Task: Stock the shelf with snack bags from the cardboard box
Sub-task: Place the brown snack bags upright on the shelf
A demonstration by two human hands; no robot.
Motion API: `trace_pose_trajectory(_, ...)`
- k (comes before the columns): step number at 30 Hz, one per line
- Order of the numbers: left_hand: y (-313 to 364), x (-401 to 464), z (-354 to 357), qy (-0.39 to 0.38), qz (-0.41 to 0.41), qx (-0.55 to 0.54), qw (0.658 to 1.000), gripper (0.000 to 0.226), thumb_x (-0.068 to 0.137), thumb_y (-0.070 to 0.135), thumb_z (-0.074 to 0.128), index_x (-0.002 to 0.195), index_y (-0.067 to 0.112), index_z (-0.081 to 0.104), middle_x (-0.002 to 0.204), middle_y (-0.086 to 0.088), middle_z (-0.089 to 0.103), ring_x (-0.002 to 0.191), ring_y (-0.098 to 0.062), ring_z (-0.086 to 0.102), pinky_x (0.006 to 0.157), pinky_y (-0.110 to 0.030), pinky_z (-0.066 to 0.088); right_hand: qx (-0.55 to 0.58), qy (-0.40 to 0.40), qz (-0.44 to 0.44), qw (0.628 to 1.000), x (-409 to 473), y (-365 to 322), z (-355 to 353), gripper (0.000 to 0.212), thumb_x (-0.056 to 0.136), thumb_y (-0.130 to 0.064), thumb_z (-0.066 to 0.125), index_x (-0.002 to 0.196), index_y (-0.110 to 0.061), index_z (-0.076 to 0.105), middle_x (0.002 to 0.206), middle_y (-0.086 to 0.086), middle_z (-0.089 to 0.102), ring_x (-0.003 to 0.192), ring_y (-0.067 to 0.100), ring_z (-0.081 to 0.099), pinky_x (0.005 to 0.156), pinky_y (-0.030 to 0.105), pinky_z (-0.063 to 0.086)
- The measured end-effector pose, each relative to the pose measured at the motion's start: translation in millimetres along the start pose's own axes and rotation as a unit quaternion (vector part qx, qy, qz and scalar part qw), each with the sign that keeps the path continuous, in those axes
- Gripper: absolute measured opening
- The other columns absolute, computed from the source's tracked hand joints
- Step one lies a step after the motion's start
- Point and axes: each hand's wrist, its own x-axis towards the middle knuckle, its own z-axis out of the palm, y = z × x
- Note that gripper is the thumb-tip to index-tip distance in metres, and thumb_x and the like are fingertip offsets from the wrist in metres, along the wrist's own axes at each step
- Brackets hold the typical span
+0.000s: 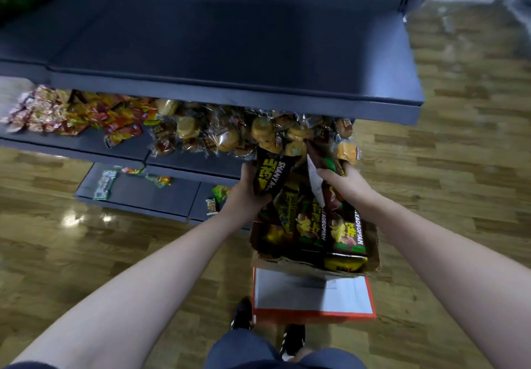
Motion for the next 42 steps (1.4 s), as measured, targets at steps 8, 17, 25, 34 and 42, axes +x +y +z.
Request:
trace_pose_trajectory(8, 21, -25, -60, 0.128, 0.039, -0.105, 0.985, 0.069, 0.091, 0.022, 0.055, 0.143, 0.023, 0.010, 0.123, 0.005, 0.053, 0.102, -0.019, 0.058, 0.084, -0.035, 0.049, -0.009, -0.044, -0.089, 0.995, -26, -62, 19, 0.071, 0.078, -0.058, 0.065, 0.141, -0.034, 0.041, 0.140, -0.005, 0.049, 0.127, 0.021, 0.047, 0.108, 0.038, 0.037)
trace_pose_trajectory(17, 38, 6, -166, 0.270, 0.103, -0.119, 0.950, 0.058, 0.092, 0.031, 0.055, 0.137, 0.011, 0.024, 0.113, 0.003, 0.048, 0.102, -0.015, 0.050, 0.082, -0.026, 0.039, 0.016, -0.116, -0.166, 0.979, -31, -158, 79, 0.051, 0.090, -0.043, 0.058, 0.137, -0.028, 0.043, 0.130, -0.007, 0.055, 0.107, 0.010, 0.056, 0.087, 0.024, 0.044)
trace_pose_trajectory(25, 8, 74, -277, 0.274, 0.143, -0.148, 0.940, 0.062, 0.086, 0.039, 0.062, 0.133, 0.009, 0.033, 0.114, 0.003, 0.053, 0.108, -0.016, 0.055, 0.087, -0.029, 0.044, 0.120, -0.036, -0.183, 0.975, 17, -247, 139, 0.033, 0.088, -0.042, 0.062, 0.116, -0.026, 0.054, 0.101, -0.006, 0.066, 0.088, 0.007, 0.062, 0.077, 0.024, 0.050)
trace_pose_trajectory(34, 4, 193, -358, 0.226, 0.174, -0.088, 0.955, 0.063, 0.076, 0.057, 0.058, 0.119, 0.020, 0.033, 0.116, 0.006, 0.056, 0.107, -0.019, 0.057, 0.094, -0.044, 0.047, 0.109, 0.132, -0.242, 0.955, 108, -321, 185, 0.038, 0.090, -0.032, 0.063, 0.122, -0.015, 0.050, 0.103, -0.002, 0.063, 0.088, 0.008, 0.062, 0.069, 0.020, 0.047)
trace_pose_trajectory(42, 9, 271, -357, 0.215, 0.237, -0.039, 0.947, 0.064, 0.087, 0.048, 0.057, 0.131, 0.014, 0.025, 0.134, 0.000, 0.046, 0.118, -0.021, 0.050, 0.096, -0.043, 0.045, 0.097, 0.259, -0.274, 0.921, 164, -343, 207, 0.043, 0.088, -0.030, 0.065, 0.122, -0.013, 0.045, 0.098, -0.009, 0.059, 0.095, 0.014, 0.060, 0.080, 0.028, 0.047)
